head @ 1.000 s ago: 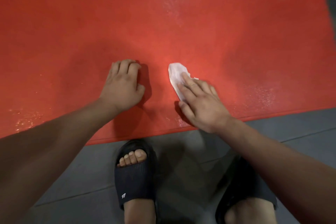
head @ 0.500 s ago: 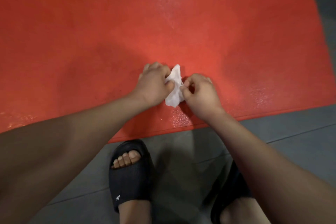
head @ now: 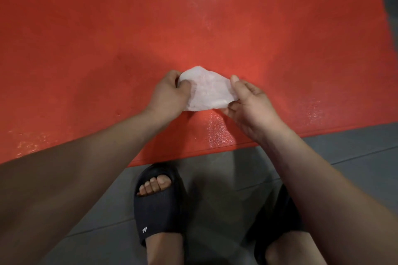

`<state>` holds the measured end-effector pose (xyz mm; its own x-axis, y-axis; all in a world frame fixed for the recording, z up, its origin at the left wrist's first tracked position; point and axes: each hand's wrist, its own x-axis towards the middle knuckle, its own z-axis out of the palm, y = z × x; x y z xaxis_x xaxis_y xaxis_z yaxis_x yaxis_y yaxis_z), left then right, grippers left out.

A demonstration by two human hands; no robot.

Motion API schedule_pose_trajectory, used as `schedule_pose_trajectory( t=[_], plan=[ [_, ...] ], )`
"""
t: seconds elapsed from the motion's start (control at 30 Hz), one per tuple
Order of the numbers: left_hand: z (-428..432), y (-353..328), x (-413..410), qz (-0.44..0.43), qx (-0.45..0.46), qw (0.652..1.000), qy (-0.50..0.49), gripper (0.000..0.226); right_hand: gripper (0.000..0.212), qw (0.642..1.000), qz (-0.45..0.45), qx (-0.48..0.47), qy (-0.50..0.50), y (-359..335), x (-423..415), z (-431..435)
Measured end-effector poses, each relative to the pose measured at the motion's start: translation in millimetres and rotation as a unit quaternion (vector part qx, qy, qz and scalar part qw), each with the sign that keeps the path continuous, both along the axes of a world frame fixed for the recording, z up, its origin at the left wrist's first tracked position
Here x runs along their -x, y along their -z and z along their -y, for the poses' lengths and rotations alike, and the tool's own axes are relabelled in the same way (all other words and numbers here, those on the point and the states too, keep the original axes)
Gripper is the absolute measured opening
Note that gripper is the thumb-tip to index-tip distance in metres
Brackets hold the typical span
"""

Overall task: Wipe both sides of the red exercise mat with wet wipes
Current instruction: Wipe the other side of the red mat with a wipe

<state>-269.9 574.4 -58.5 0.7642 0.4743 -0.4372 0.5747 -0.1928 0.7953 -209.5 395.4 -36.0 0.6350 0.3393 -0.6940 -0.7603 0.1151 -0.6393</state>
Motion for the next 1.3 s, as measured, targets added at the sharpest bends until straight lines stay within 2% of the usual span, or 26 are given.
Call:
schedule_pose_trajectory(
  t=[0.07, 0.13, 0.23, 0.33, 0.37, 0.43, 0.5, 0.57, 0.63, 0.67, 0.73, 0.8, 0.87, 0.93, 0.97, 1.03, 1.07, 1.13, 1.17, 1.2, 1.27, 1.3],
  plan=[
    [-1, -2, -2, -0.002, -0.012, 1.0, -0.003, 0.018, 0.024, 0.997, 0.0, 0.003, -0.072, -2, 1, 2],
    [-4, -3, -3, 0.0, -0.022, 1.0, -0.004, 0.02, 0.011, 0.988, 0.041, 0.05, -0.138, 1, 2, 6],
    [-9, -3, -2, 0.003, -0.068, 0.997, 0.021, 0.022, 0.02, 0.988, 0.075, 0.077, -0.108, 5, 1, 12],
    [-9, -3, 1, -0.001, -0.094, 0.994, 0.054, 0.022, 0.018, 0.995, 0.081, 0.028, -0.048, 0, 0, 11],
    [-8, -3, 2, -0.002, -0.096, 0.994, 0.057, 0.022, 0.016, 0.995, 0.086, 0.036, -0.044, -2, 1, 9],
    [-5, -2, 4, -0.001, -0.087, 0.995, 0.045, 0.022, 0.019, 0.985, 0.116, 0.116, -0.047, 2, 1, 7],
    [-5, 0, 5, 0.001, -0.064, 0.998, 0.03, 0.015, 0.026, 0.949, 0.161, 0.263, -0.07, 8, -2, 9],
    [-5, 0, 6, 0.003, -0.047, 0.998, 0.042, 0.008, 0.032, 0.893, 0.191, 0.391, -0.115, 9, -8, 14],
    [-5, 0, 8, 0.003, -0.039, 0.997, 0.073, 0.012, 0.035, 0.845, 0.218, 0.456, -0.171, 8, -9, 15],
    [-4, 0, 9, -0.001, -0.034, 0.995, 0.089, 0.016, 0.036, 0.834, 0.235, 0.463, -0.19, 6, -9, 13],
    [-1, 0, 9, -0.007, -0.003, 0.994, 0.109, 0.015, 0.041, 0.839, 0.259, 0.428, -0.212, 3, -8, 5],
    [4, -3, 10, -0.006, 0.073, 0.99, 0.12, 0.012, 0.045, 0.893, 0.228, 0.319, -0.222, -4, -5, -7],
    [7, -4, 11, -0.003, 0.109, 0.984, 0.139, 0.024, 0.05, 0.963, 0.093, 0.16, -0.195, -11, -2, -17],
    [7, -2, 11, -0.003, 0.099, 0.985, 0.142, 0.025, 0.062, 0.984, -0.009, 0.056, -0.166, -14, -4, -20],
    [6, -2, 11, -0.001, 0.089, 0.987, 0.135, 0.021, 0.065, 0.987, -0.025, 0.044, -0.149, -11, -7, -21],
    [1, -1, 11, 0.002, 0.077, 0.99, 0.115, 0.019, 0.053, 0.987, 0.018, 0.087, -0.137, -8, -8, -20],
    [-1, -2, 10, 0.002, 0.089, 0.991, 0.103, 0.02, 0.038, 0.975, 0.083, 0.133, -0.156, -4, -7, -19],
    [-3, -5, 10, -0.006, 0.155, 0.986, 0.067, 0.02, 0.008, 0.914, 0.255, 0.228, -0.219, 8, -4, -13],
    [-4, -6, 10, -0.01, 0.201, 0.978, 0.047, 0.018, 0.011, 0.884, 0.311, 0.236, -0.258, 13, -1, -10],
    [-4, -7, 10, -0.014, 0.246, 0.969, 0.031, 0.019, 0.019, 0.867, 0.33, 0.23, -0.294, 16, 3, -7],
    [-3, -9, 10, -0.016, 0.289, 0.957, 0.019, 0.019, 0.027, 0.868, 0.31, 0.205, -0.328, 16, 9, -5],
    [-2, -11, 9, -0.017, 0.282, 0.959, 0.016, 0.017, 0.024, 0.874, 0.296, 0.199, -0.33, 18, 10, -4]
  ],
)
